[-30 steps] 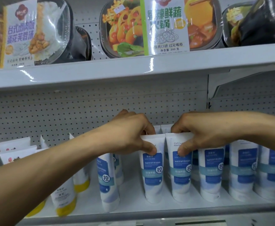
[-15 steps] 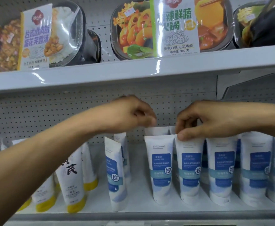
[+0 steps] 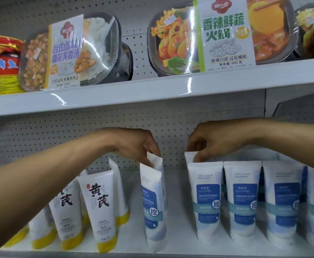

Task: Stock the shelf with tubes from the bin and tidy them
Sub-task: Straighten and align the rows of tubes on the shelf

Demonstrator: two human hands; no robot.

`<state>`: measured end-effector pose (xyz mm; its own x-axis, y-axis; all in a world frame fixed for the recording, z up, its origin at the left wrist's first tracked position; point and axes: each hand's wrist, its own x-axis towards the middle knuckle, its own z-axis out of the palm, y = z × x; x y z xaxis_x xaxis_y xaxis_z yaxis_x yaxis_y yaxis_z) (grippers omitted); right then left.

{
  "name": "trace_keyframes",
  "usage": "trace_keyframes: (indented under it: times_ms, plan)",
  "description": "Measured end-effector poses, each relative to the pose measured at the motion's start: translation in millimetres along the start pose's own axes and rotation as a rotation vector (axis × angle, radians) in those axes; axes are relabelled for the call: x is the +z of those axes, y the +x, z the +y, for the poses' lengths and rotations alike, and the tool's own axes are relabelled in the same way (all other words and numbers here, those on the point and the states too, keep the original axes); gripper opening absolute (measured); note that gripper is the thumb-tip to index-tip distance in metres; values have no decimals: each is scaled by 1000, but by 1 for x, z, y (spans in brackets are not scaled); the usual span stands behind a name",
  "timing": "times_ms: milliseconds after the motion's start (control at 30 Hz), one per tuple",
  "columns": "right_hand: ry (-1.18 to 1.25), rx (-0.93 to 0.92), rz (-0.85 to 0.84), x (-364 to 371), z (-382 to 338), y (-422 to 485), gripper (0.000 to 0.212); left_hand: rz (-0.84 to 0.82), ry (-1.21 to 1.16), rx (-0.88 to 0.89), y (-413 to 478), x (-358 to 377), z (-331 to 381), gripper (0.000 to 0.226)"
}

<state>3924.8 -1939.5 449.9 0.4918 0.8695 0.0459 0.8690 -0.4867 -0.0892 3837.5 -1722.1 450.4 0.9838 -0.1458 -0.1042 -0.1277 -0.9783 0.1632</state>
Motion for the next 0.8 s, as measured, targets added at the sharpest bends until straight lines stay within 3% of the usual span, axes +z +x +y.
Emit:
trace_keyframes:
  times_ms: [167,300,800]
  plan:
    - [-37,-32,-30,12,-2,13,18,106,-92,53,12,10,1,3]
    - [-4,-27,-38,13,-4,11,20,157,-94,56,20,16,3,14]
    - [45,2,-39,12,-9,6,22,153,-116,56,28,18,12,14]
